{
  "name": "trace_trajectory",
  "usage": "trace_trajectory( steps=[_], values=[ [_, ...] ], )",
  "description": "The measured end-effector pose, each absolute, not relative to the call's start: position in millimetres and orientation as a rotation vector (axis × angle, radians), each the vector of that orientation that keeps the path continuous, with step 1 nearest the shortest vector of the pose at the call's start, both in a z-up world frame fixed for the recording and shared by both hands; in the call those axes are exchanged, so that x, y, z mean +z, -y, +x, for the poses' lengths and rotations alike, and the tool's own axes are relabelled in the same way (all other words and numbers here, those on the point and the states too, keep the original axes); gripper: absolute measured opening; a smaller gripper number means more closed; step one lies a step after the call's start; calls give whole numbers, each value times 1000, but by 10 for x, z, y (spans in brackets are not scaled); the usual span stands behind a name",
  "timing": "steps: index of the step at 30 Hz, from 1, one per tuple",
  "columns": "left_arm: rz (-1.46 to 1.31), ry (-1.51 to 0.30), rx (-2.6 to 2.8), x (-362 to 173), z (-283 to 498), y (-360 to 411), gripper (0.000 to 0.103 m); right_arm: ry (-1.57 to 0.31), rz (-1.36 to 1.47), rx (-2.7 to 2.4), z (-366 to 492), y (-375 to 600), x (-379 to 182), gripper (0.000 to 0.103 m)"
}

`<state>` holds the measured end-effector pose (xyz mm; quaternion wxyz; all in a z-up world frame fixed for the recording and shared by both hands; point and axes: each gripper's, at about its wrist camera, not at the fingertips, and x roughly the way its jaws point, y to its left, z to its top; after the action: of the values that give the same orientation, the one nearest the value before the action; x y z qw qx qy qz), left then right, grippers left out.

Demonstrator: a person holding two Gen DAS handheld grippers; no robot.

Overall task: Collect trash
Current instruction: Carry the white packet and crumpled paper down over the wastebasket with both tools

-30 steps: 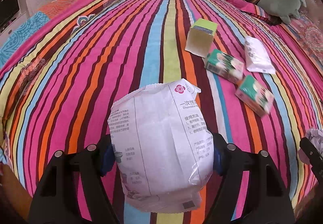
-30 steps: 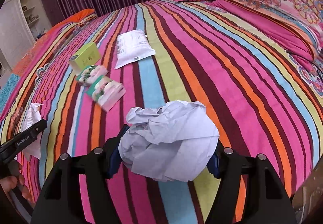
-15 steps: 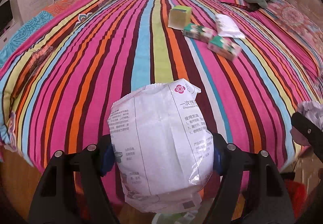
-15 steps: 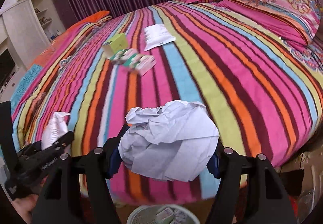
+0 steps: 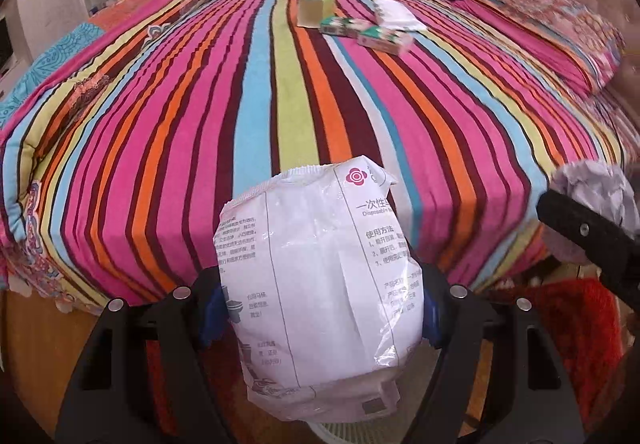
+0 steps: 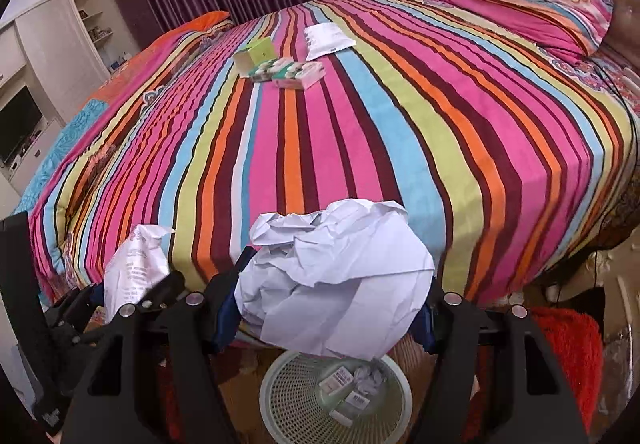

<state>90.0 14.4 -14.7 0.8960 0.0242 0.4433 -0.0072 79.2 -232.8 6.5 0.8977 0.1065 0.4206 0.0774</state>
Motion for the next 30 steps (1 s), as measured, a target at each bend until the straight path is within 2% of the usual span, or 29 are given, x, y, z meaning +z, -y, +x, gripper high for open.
trace_trajectory(
  steps=[11,22,30],
  values=[
    [41,-1034,-32,-480,493,-69,71,-1017,226,180,492,2290,-301,64],
    [-42,-1351,-95,-1183,627,8,71,-1327,391,160,580,2342,-1028,64],
    [38,-1526,-86,-1681,713,190,71,-1523,577,83,605,2451,-1577,64]
  ],
)
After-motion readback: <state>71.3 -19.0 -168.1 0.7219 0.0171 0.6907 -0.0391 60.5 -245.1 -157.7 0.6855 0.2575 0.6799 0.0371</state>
